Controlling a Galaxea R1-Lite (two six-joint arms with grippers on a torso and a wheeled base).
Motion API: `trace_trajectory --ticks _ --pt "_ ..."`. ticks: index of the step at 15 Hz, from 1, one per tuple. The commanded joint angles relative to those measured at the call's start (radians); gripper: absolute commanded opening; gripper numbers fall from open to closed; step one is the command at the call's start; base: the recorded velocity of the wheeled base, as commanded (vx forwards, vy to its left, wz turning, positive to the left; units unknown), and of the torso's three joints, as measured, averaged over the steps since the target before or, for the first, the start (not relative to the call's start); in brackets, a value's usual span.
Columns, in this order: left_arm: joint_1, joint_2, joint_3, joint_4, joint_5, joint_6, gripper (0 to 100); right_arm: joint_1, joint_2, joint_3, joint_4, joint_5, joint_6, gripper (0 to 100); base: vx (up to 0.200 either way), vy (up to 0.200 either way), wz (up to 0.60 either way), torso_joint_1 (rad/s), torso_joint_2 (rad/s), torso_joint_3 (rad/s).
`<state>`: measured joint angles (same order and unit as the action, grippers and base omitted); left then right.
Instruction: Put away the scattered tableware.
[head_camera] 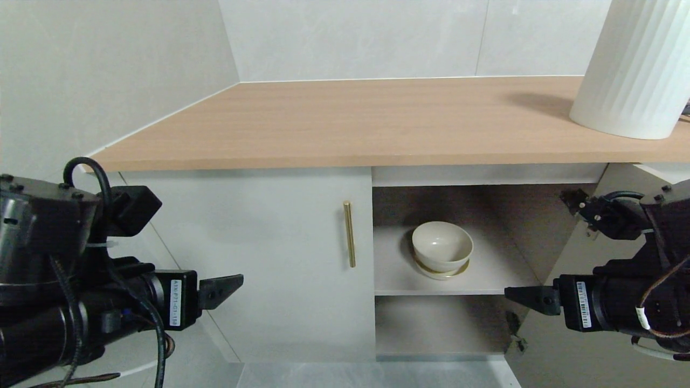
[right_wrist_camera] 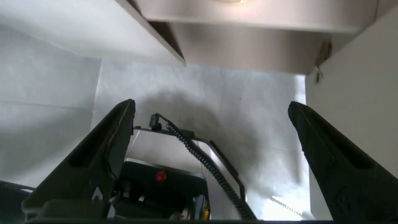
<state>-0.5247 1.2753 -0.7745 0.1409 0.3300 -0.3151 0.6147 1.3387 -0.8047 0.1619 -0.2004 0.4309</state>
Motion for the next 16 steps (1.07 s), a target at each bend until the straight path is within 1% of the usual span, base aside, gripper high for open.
trace_trajectory --ticks 1,15,16 --pt "-0.003 0.016 0.001 0.0 0.0 -0.001 100 0.002 0.004 0.001 0.001 -0.001 0.0 100 -0.2 0.0 0.0 0.007 0.01 0.002" --pt "-0.012 0.032 0.012 0.0 0.0 -0.001 100 0.002 0.01 0.002 0.001 -0.001 -0.001 100 -0.2 0.0 0.0 0.001 0.0 0.001" --pt "-0.012 0.033 0.012 0.0 0.0 -0.001 100 0.002 0.008 0.004 0.001 -0.001 -0.001 100 0.0 0.0 0.0 0.0 0.0 0.0"
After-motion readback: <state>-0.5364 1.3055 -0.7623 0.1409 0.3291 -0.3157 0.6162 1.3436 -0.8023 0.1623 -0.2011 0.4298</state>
